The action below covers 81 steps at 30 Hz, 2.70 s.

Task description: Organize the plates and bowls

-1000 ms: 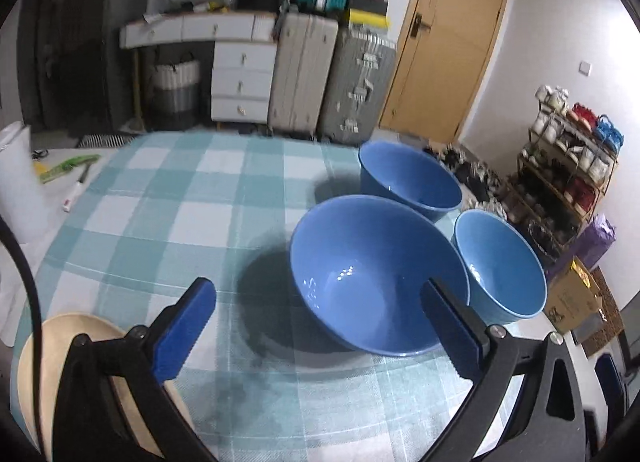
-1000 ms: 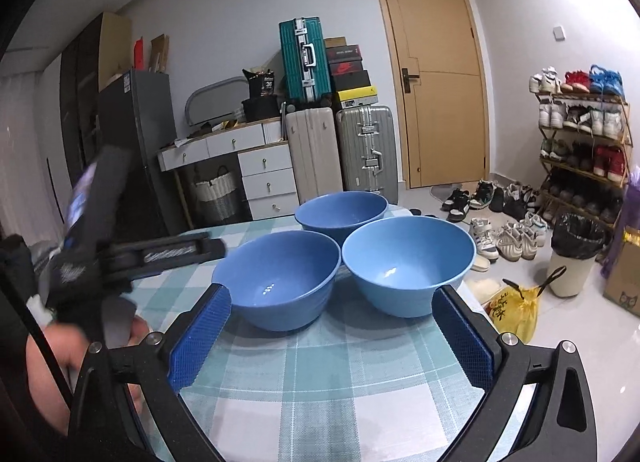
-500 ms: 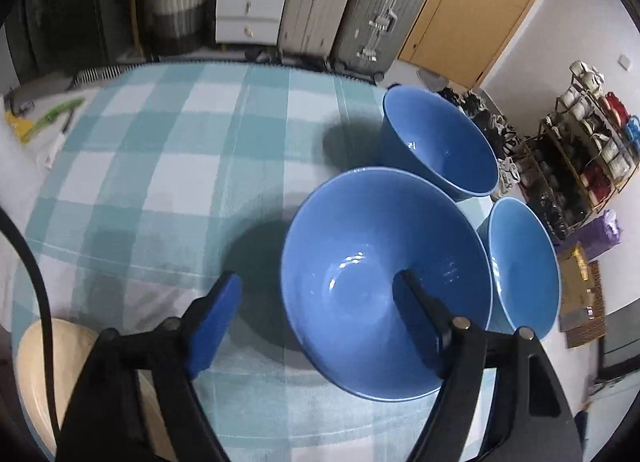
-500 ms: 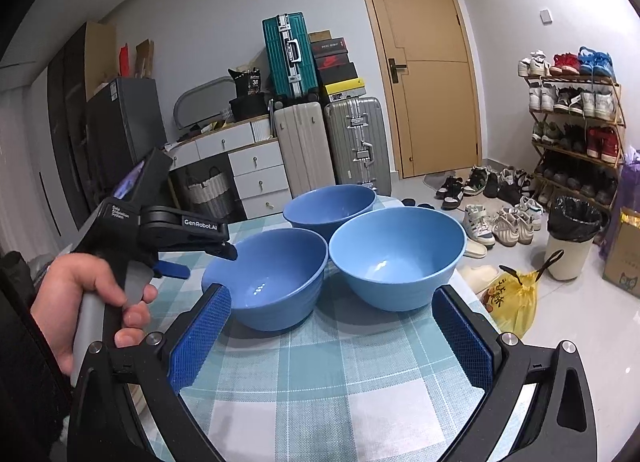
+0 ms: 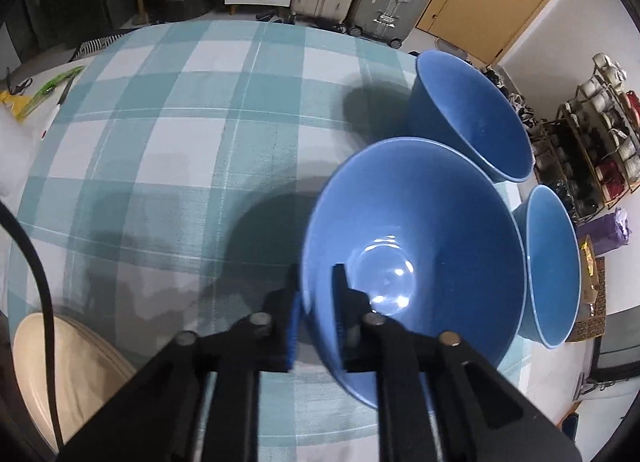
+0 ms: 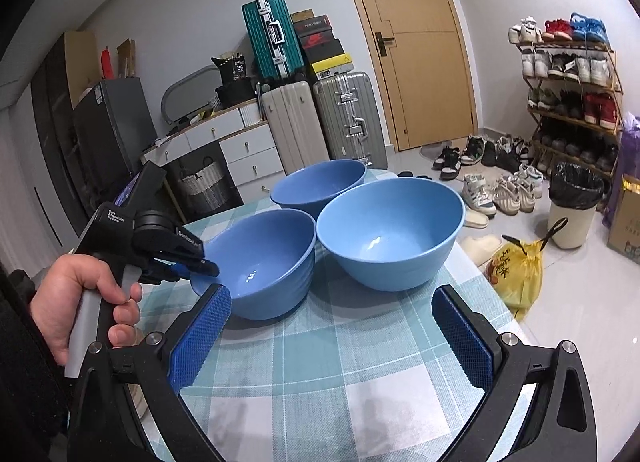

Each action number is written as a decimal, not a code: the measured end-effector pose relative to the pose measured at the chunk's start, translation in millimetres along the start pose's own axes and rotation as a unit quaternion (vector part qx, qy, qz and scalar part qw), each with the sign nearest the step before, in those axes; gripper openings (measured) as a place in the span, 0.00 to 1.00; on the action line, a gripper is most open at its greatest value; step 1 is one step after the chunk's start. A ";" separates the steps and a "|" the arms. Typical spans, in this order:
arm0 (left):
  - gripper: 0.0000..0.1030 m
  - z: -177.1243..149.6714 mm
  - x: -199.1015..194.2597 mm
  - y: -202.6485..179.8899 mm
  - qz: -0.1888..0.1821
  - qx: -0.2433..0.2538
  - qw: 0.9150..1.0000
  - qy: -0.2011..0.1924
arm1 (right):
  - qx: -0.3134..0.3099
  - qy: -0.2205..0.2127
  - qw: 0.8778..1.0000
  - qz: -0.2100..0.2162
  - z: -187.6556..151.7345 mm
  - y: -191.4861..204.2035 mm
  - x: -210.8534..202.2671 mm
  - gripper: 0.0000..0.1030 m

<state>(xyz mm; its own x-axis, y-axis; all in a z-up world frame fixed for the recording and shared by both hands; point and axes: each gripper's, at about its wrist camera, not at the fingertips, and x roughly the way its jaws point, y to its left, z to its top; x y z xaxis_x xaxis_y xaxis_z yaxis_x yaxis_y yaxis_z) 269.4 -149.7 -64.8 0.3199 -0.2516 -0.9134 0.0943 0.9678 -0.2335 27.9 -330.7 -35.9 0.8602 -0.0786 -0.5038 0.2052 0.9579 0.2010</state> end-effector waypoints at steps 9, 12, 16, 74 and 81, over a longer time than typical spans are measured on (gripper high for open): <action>0.07 -1.2 1.5 -10.2 0.060 0.060 0.996 0.012 | 0.025 0.035 0.999 0.024 0.0 -3.8 10.2 0.99; 0.08 -2.7 1.9 -11.7 0.068 0.078 0.994 0.018 | 0.030 0.036 0.999 0.024 1.0 -6.4 12.3 0.99; 0.08 -7.4 -0.8 -9.4 0.074 0.091 0.993 0.026 | 0.038 0.050 0.998 0.019 2.5 -9.7 20.8 0.99; 0.11 -172.4 -45.7 -38.5 -0.006 0.181 0.976 0.121 | 0.101 0.196 0.975 0.022 -37.0 -38.8 -18.5 0.06; 0.12 -181.0 -47.8 -36.8 0.000 0.188 0.975 0.122 | 0.108 0.208 0.972 0.026 -42.6 -42.7 -19.0 0.06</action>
<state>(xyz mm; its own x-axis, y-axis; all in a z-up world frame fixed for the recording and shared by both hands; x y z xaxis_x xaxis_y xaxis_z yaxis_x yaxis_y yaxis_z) 80.0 -171.3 -72.8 0.0911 -0.1972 -0.9761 0.4477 0.8837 -0.1368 -17.1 -358.4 -70.6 0.6177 0.1292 -0.7758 0.2985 0.8741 0.3832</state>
